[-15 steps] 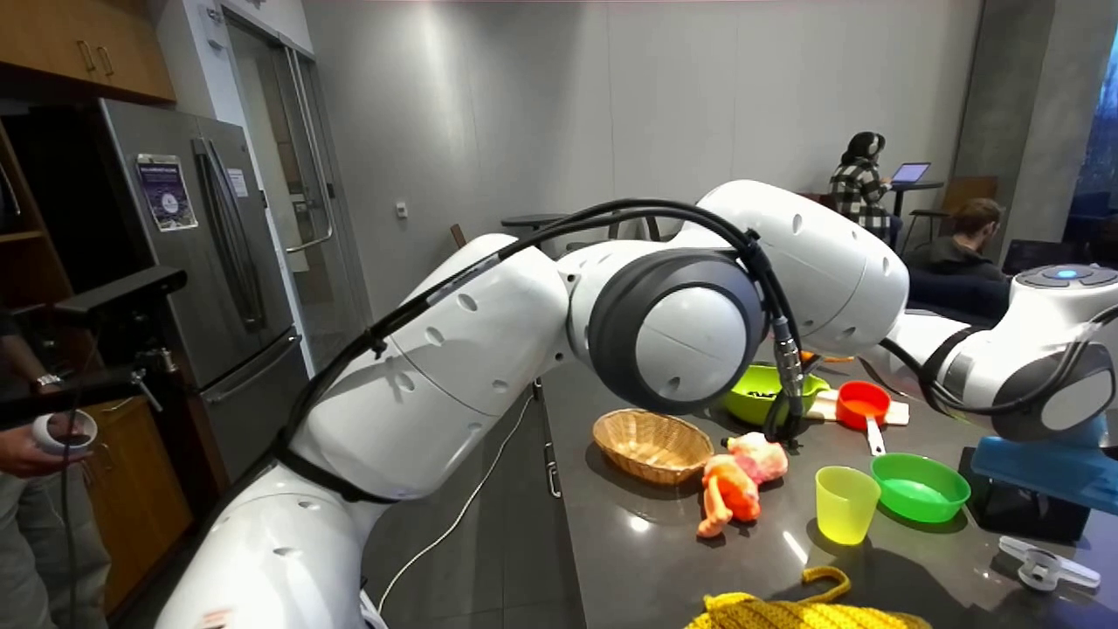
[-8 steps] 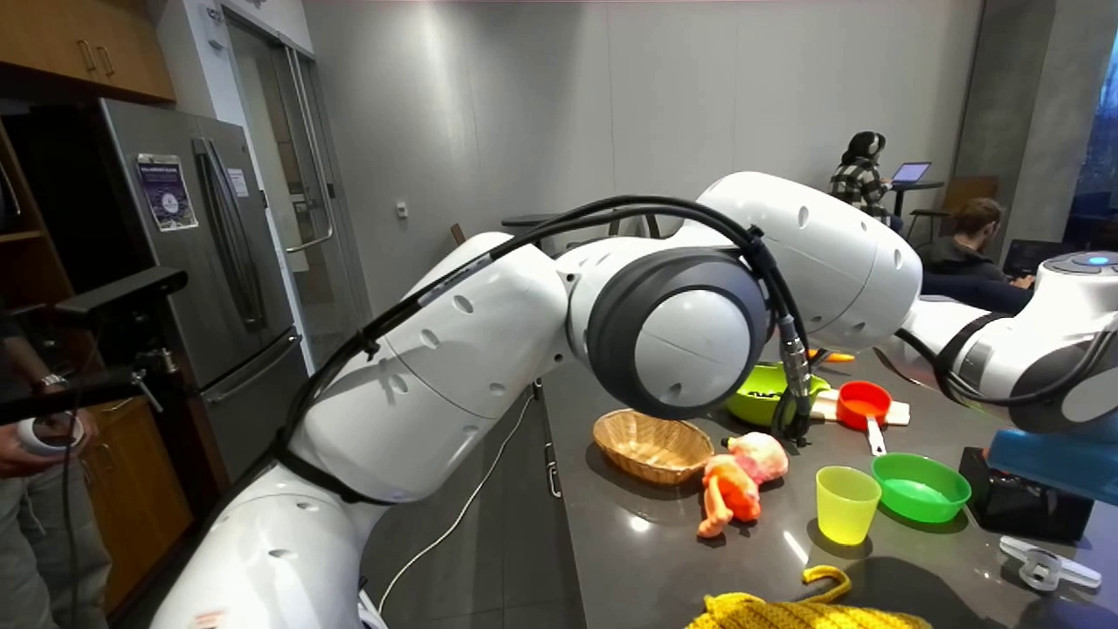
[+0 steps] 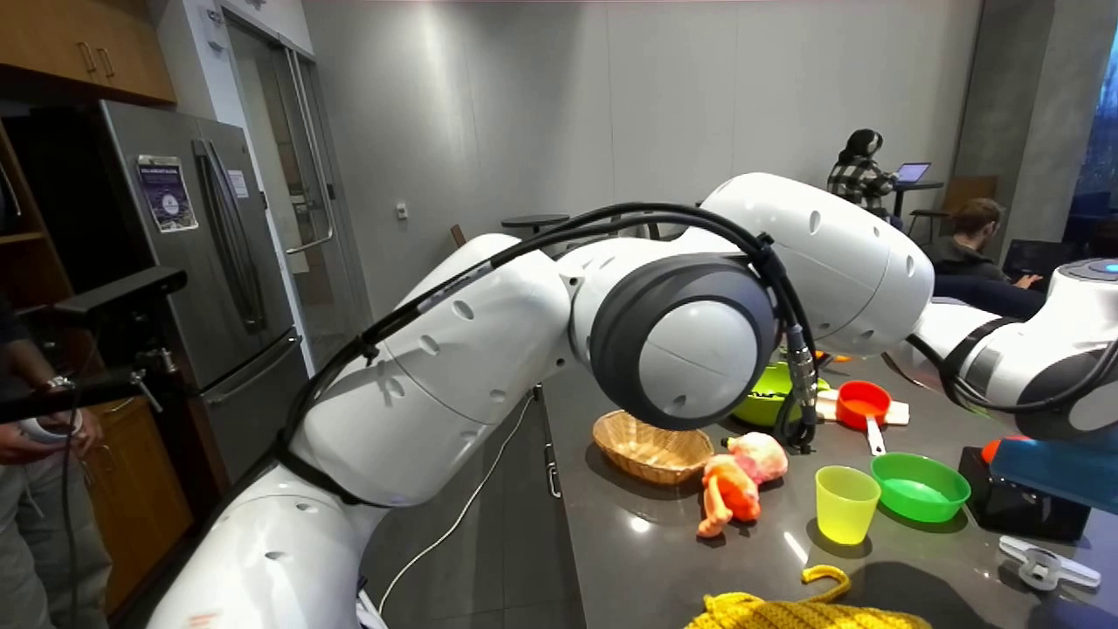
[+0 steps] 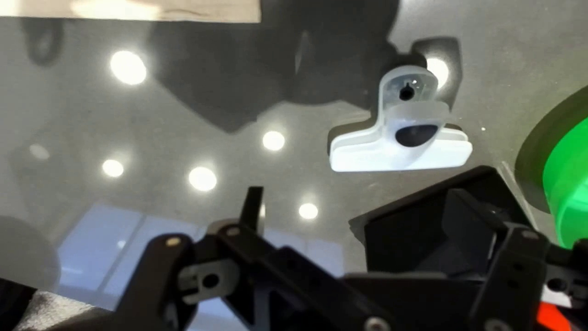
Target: Put the white object into the green bowl
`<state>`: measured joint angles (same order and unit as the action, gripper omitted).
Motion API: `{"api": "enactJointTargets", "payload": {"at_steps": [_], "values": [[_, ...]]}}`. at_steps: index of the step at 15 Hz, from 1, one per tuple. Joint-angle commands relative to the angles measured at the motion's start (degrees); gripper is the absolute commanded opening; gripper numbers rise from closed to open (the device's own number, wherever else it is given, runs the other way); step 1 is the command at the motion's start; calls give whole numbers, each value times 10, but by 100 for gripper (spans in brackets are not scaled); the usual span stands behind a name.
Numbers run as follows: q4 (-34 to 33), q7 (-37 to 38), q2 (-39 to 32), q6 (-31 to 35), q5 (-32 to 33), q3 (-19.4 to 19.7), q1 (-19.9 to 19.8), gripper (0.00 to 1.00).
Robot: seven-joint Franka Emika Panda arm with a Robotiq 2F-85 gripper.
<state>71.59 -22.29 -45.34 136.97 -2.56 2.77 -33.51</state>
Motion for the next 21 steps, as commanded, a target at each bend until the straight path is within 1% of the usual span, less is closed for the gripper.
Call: {"api": "enactJointTargets", "payload": {"at_steps": [1,6,9,15,20,21], "values": [[32,-23,31,-10,-8,-19,-5,100],[45,-38,34,-21,-10,-29,-11,100],[39,-33,26,-23,-4,-31,-1,100],[26,-26,16,-30,-1,-47,9,100],[19,-11,4,-43,7,-40,23,100],[12,-14,-1,-49,-7,-23,37,100]]}}
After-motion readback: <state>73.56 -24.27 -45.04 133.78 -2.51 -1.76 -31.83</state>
